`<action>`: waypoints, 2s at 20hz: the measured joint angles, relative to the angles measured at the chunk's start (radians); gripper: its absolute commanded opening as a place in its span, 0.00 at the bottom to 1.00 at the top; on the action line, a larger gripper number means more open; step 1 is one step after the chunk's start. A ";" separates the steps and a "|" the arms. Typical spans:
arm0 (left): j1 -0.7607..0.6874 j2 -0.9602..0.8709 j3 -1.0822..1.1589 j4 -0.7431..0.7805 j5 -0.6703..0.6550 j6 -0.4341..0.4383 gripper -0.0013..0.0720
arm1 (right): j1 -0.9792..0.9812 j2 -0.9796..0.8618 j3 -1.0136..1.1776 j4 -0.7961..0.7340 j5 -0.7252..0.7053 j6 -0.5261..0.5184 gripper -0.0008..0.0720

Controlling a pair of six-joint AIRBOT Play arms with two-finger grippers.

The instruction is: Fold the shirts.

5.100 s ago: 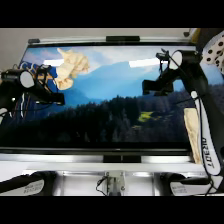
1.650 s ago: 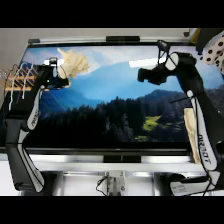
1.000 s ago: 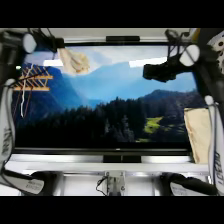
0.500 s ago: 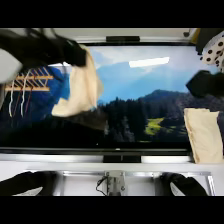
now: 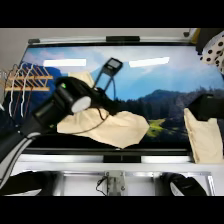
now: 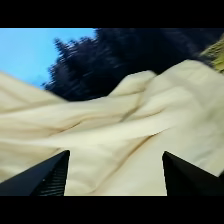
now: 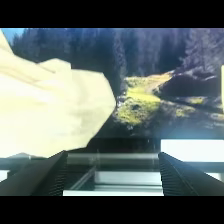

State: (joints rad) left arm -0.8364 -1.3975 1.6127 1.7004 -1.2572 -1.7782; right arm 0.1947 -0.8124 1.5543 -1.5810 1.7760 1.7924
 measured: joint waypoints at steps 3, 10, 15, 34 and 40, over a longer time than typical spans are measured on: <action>0.198 0.053 -0.031 0.011 -0.167 0.047 0.99 | 0.000 -0.038 -0.135 0.021 -0.048 -0.007 0.95; 0.681 0.268 -0.563 -0.240 -0.197 0.102 0.99 | 0.000 -0.142 -0.548 0.180 -0.209 -0.093 0.95; 0.819 0.323 -0.863 -0.376 -0.023 0.116 0.99 | 0.000 -0.176 -0.720 0.269 -0.290 -0.118 0.95; 0.788 0.201 -0.996 -0.575 0.434 0.117 0.06 | 0.001 -0.262 -0.903 0.407 -0.603 -0.043 0.95; 0.788 0.245 -0.995 -0.567 0.409 0.137 0.06 | 0.002 -0.405 -0.919 0.568 -0.708 -0.086 0.93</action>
State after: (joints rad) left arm -0.0486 -1.1530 0.6174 1.1332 -0.8478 -1.6417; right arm 0.1967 -1.2171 0.6353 -1.0126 1.0679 1.7061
